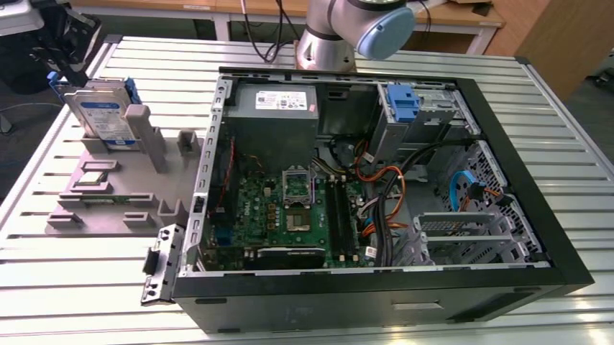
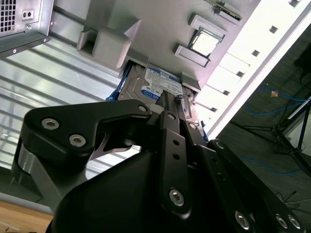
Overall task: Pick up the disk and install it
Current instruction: 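Reach for the disk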
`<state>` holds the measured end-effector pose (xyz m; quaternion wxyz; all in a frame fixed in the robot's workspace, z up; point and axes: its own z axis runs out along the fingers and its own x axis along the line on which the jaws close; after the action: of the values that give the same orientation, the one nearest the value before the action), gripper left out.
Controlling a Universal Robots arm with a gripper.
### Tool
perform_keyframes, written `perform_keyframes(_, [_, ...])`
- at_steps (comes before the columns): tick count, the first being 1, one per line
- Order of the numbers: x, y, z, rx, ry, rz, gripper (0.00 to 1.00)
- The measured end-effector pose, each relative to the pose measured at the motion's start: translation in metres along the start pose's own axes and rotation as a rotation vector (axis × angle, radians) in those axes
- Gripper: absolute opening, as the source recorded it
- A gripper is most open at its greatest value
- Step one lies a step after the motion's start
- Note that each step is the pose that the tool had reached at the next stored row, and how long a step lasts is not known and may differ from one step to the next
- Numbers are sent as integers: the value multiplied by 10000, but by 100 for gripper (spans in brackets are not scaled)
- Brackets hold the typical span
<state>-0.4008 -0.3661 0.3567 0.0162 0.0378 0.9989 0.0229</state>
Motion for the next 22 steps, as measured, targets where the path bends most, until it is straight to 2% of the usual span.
perform_keyframes(13, [6, 0, 2, 0, 0, 0, 11])
perform_keyframes(19, [124, -8, 43, -1, -4, 1, 11])
perform_keyframes(22, [149, 14, 62, 0, -3, 0, 11])
